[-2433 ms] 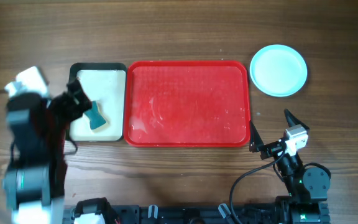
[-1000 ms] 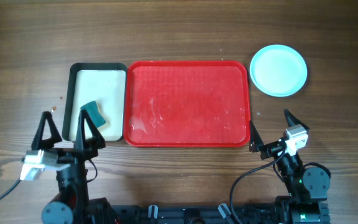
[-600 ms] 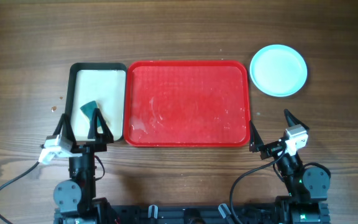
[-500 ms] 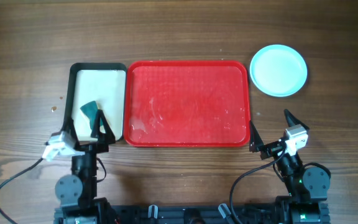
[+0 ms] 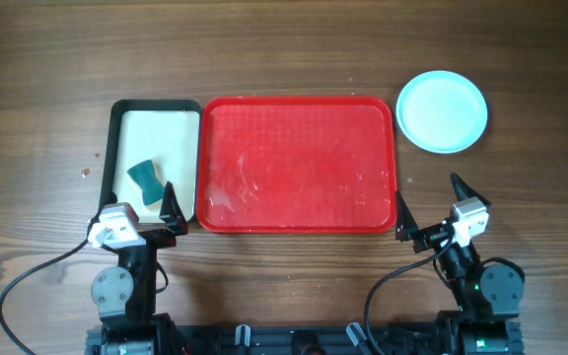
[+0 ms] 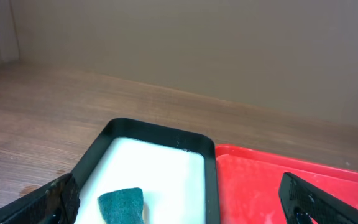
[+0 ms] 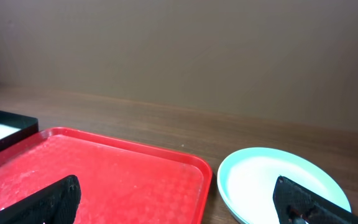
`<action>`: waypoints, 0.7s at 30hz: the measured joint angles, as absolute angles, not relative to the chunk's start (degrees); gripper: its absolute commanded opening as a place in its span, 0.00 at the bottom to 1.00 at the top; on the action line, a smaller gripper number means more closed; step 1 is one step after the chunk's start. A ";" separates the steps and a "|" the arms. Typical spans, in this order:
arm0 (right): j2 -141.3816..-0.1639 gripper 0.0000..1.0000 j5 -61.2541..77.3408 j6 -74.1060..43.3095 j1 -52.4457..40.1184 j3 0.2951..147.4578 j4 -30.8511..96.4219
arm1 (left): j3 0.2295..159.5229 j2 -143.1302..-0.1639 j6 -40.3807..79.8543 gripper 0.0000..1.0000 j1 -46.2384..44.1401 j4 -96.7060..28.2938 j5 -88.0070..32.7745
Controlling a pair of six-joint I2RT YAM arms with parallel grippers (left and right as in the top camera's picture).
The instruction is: Clean dirty plates on tray and stack at the side
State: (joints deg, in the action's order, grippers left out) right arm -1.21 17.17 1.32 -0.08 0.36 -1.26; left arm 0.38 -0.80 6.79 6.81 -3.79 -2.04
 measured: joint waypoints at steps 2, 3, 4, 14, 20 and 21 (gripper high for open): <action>-1.21 1.00 17.17 1.32 -0.08 0.36 -1.26 | 0.38 -0.80 6.44 1.00 6.81 -3.79 -2.04; -1.21 1.00 17.17 1.30 -0.08 0.36 -1.26 | 0.38 -0.80 6.26 1.00 6.81 -3.79 -2.04; -1.21 1.00 17.17 1.32 -0.08 0.36 -1.28 | 0.38 -0.80 6.24 1.00 6.81 -3.79 -2.04; -1.21 1.00 17.17 1.30 -0.08 0.36 -1.26 | 0.38 -0.80 6.22 1.00 6.81 -3.79 -2.04; -1.21 1.00 17.17 1.32 -0.08 0.36 -1.28 | 0.38 -0.80 6.22 1.00 6.81 -3.79 -2.04; -1.21 1.00 17.17 1.30 -0.08 0.36 -1.26 | 0.38 -0.80 6.22 1.00 6.81 -3.79 -2.04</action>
